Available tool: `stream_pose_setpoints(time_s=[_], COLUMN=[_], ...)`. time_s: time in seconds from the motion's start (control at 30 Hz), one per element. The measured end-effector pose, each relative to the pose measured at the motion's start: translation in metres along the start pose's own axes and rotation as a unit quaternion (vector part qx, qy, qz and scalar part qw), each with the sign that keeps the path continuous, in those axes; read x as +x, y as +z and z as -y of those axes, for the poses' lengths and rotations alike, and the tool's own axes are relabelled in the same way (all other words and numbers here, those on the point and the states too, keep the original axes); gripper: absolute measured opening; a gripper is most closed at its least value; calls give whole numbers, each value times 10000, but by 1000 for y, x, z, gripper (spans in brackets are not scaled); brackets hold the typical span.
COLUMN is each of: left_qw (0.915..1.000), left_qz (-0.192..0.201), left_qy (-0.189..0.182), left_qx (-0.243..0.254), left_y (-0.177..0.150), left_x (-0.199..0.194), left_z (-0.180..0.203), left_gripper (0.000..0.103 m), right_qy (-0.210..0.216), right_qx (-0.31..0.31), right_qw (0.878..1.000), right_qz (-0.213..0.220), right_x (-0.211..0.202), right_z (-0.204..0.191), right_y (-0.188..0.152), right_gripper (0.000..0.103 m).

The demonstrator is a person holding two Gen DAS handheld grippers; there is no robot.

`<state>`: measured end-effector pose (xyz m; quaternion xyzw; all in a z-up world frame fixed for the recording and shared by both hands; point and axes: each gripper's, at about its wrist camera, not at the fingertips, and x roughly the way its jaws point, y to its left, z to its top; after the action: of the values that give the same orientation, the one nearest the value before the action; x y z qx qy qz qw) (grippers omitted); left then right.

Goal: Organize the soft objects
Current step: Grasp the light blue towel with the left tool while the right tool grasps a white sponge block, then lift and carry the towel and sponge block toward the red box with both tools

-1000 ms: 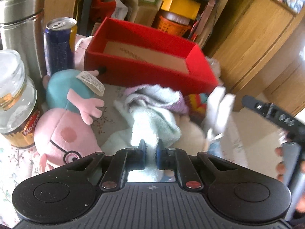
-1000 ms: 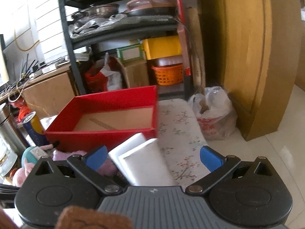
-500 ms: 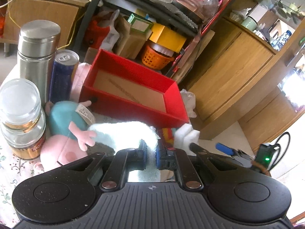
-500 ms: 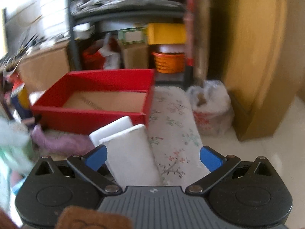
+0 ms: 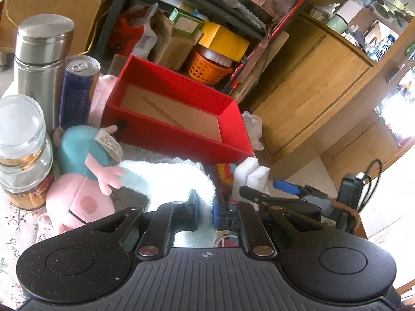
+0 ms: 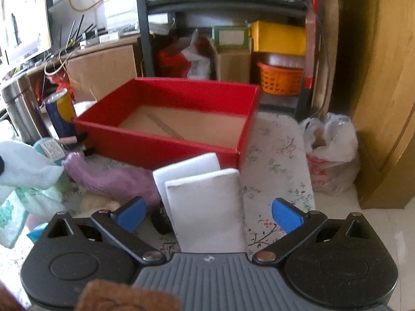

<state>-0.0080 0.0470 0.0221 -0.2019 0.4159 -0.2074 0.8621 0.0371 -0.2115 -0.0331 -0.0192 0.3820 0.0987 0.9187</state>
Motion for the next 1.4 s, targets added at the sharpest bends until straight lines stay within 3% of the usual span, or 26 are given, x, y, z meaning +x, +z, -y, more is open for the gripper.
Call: stream_pose_setpoints(time_s=[0.1, 0.13, 0.17, 0.5, 0.6, 0.67, 0.77, 1.13, 1.17, 1.23, 1.27, 1.3, 1.33, 1.4], left_qw=[10000, 10000, 10000, 10000, 10000, 9999, 10000, 9998, 9998, 9998, 9998, 9998, 9998, 9997], left_qz=[-2, -9, -14, 32, 54, 44, 15, -29, -26, -18, -22, -27, -31, -21], left_qy=[-20, -20, -23, -30, -29, -25, -22, -76, -82, -94, -91, -85, -81, -96], left_qx=[19, 11, 4, 55, 74, 91, 92, 193, 197, 201, 196, 191, 197, 223], left_y=[0, 0, 0, 0, 0, -1, -2, -3, -3, -3, -3, -3, -3, -3], left_x=[0, 1, 1, 0, -1, -1, 0, 2, 2, 2, 3, 3, 4, 2], left_z=[1, 0, 0, 3, 4, 5, 6, 10, 11, 11, 12, 12, 12, 12], left_gripper=[8, 8, 8, 9, 9, 9, 9, 9, 9, 9, 9, 9, 9, 9], right_qy=[274, 423, 539, 830, 491, 596, 418, 478, 522, 1015, 825, 309, 210, 753], right_qx=[210, 384, 554, 940, 775, 522, 415, 901, 1020, 1356, 1177, 862, 822, 1181], right_qw=[9992, 9980, 9964, 9917, 9952, 9951, 9944, 9901, 9885, 9814, 9849, 9897, 9894, 9835], right_qz=[-214, -286, -335, -285, -337, -586, -874, -964, -991, -909, -969, -1097, -1178, -1141], right_x=[10, 12, 11, -18, -22, -18, -6, -14, -17, -21, -18, -12, -8, -16], right_z=[12, 17, 20, 18, 12, 3, -4, 9, 10, 15, 13, 8, 7, 9], right_y=[1, 0, -3, -2, 0, -2, -9, -16, -16, -15, -15, -18, -21, -19], right_gripper=[57, 39, 35, 33, 33, 36, 38, 33, 33, 33, 33, 32, 31, 30])
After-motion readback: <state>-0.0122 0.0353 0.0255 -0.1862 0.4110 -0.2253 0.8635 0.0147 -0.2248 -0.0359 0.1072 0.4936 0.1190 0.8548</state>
